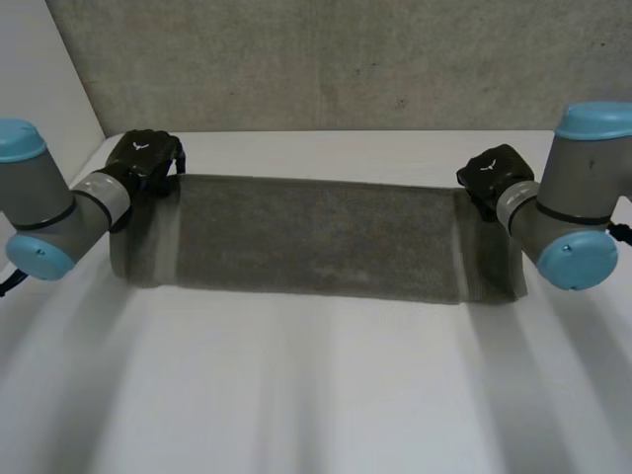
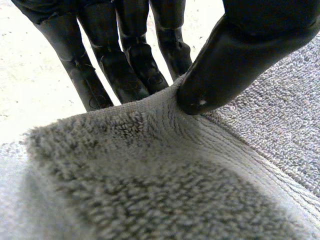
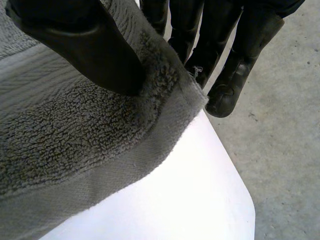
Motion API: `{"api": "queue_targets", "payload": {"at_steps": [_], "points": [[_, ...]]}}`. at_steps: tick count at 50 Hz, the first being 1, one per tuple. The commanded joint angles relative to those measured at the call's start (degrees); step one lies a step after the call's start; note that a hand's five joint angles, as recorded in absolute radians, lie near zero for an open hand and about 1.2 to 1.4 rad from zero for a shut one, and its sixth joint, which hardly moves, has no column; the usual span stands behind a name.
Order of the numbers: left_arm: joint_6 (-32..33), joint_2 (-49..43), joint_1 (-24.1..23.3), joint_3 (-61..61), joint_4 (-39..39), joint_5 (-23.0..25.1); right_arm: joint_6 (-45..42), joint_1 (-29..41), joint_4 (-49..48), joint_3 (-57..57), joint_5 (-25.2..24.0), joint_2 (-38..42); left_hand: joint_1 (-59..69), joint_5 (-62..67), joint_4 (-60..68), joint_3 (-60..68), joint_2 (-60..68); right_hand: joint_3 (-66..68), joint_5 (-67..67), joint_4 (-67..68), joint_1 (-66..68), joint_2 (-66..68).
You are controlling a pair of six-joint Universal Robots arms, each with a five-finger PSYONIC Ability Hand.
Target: Fold the towel.
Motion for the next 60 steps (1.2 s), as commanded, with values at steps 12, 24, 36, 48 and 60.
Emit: {"api": "queue_targets", "payload": {"at_steps": [12,24,36,48,60], "points": [[-0.3,0.5,-3.7,2.2,-0.1,-5.5,1.2,2.5,-7.2,-3.5,3.3,-0.7,-63.0,-65.2,-67.2,-66.4,-66.6,-67.0,-67.3,-67.2,-66.3,-66.8],[0.0,16.0,-1.4,-14.0,-4.9,-8.0,5.1,3.2,1.8,12.9,-1.5,-15.9,-61.3,-63.5,-65.6,-64.7,-65.0,-67.0,-67.3,-67.2,-66.3,-66.8],[-0.1,26.4,-0.2,-32.0,-2.3,-8.0,4.7,0.4,0.0,30.3,-6.2,-17.3,-61.3,-63.5,-65.6,-64.7,-65.0,-56.2,-56.4,-56.4,-55.5,-56.0],[-0.2,26.5,-0.2,-35.8,0.5,-8.0,4.7,-5.1,-8.6,32.8,-6.5,-11.5,-61.5,-63.7,-65.7,-64.9,-65.1,-41.8,-42.1,-42.0,-41.1,-41.6],[-0.3,26.5,-0.3,-35.9,0.5,-8.0,4.4,-9.5,-8.7,31.4,-6.7,-9.4,-62.0,-64.2,-66.2,-65.4,-65.6,3.0,2.7,2.8,3.7,3.2]]}}
